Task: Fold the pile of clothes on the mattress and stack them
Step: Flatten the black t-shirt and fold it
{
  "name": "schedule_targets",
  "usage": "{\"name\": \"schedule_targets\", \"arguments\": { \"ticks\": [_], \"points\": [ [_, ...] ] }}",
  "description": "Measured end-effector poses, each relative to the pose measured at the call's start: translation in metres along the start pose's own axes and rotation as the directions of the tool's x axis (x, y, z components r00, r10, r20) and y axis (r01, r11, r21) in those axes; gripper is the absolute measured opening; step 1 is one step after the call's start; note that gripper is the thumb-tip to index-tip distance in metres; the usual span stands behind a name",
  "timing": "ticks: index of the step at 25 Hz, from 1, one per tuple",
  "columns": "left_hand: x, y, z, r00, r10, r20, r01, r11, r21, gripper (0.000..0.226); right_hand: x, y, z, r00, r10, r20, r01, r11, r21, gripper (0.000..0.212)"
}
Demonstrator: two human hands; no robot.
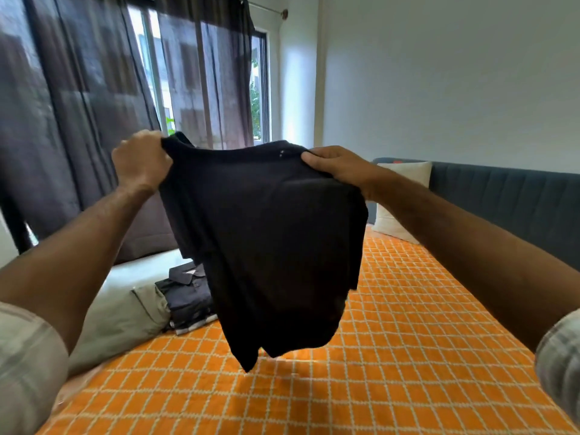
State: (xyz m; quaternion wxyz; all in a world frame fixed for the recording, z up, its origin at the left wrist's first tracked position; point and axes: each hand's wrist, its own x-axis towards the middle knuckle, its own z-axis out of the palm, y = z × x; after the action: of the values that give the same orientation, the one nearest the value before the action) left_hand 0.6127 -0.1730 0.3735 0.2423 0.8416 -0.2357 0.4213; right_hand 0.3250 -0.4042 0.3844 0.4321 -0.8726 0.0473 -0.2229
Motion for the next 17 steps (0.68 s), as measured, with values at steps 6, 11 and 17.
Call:
{"name": "schedule_targets", "arguments": {
  "ticks": [6,11,17],
  "points": [
    [0.052,0.042,-0.002,0.939,-0.339,-0.066,0.274,0.847,-0.456,0.026,0.008,0.005,0.032,0.997,-0.044,-0.066,0.064,0.940,0.335,0.022],
    [0.026,0.129,0.109,0.977,-0.150,0.151,0.212,0.767,-0.606,0.036,-0.001,0.118,0.003,0.982,0.112,-0.152,-0.061,0.950,0.306,0.036],
    [-0.112,0.231,0.320,0.841,0.123,0.526,0.236,0.793,-0.562,0.029,-0.067,0.353,0.003,0.872,0.485,-0.061,-0.402,0.784,0.473,0.020]
  ]
}}
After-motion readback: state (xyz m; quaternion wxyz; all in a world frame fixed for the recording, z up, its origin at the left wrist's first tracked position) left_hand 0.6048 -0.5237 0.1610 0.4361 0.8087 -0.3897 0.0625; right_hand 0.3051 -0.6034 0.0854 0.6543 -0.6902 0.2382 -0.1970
